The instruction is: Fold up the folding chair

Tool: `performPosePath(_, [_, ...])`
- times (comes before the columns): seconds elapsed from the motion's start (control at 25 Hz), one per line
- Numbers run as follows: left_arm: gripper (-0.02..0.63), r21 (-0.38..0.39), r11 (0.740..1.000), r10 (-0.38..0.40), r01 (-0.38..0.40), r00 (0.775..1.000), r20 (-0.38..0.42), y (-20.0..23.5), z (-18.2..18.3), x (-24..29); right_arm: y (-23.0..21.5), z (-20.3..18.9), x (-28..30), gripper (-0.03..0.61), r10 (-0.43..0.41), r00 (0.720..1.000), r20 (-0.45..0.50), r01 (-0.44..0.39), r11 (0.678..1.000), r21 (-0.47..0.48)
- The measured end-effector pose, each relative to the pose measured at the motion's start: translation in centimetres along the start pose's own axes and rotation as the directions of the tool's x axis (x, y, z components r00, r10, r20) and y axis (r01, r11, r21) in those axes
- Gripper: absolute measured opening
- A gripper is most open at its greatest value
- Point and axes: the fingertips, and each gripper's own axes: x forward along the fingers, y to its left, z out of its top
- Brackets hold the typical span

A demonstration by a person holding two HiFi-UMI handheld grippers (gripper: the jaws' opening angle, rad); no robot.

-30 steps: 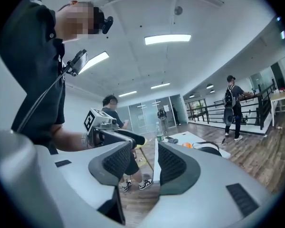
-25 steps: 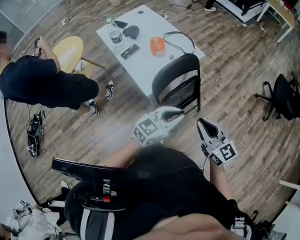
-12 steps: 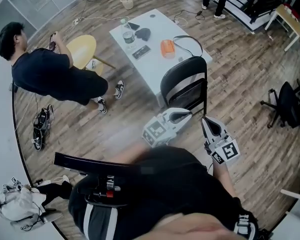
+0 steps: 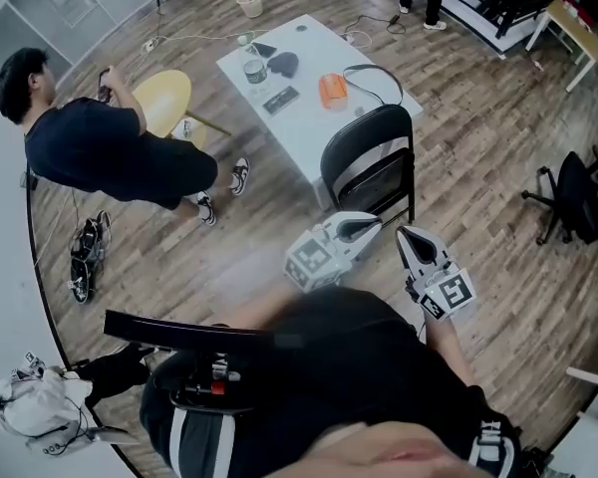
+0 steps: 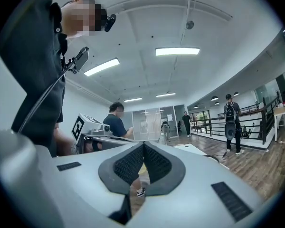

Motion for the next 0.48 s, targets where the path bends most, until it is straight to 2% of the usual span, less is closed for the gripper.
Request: performPosePath(0.48, [0.006, -0.004, 1.0, -0.002, 0.002, 1.0, 0.004, -0.03, -0.7, -0.49, 0.54, -0.33, -0.07, 0.012, -0.015, 1.0, -0.01, 0.015, 1.0, -0.015])
